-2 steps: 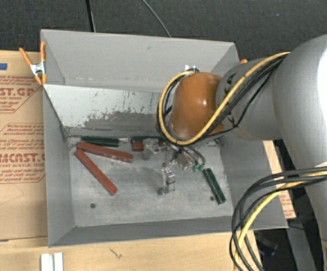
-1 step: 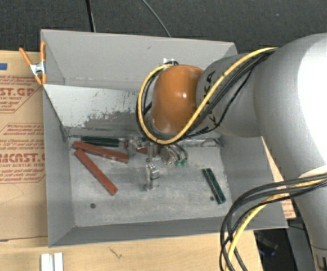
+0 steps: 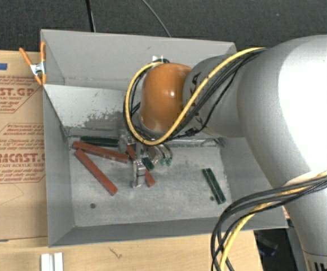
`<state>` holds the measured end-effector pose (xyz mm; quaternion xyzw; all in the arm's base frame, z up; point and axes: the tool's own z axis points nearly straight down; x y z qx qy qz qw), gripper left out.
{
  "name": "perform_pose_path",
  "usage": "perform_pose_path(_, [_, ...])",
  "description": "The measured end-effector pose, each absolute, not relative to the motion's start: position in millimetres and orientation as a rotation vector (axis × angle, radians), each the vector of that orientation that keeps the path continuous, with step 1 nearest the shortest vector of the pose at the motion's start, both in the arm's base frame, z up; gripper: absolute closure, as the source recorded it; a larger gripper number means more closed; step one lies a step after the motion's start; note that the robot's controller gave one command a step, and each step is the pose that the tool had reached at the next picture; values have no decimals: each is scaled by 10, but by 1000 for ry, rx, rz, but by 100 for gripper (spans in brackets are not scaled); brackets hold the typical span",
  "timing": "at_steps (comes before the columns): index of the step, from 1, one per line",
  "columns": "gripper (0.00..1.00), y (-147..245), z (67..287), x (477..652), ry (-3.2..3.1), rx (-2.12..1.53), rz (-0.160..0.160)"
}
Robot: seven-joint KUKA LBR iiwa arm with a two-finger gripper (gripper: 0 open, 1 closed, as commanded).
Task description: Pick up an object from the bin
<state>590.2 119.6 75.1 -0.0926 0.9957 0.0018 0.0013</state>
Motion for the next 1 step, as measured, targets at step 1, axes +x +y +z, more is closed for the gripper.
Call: perform_pose_path(1, [100,1443,701,5941,3133,-189,3])
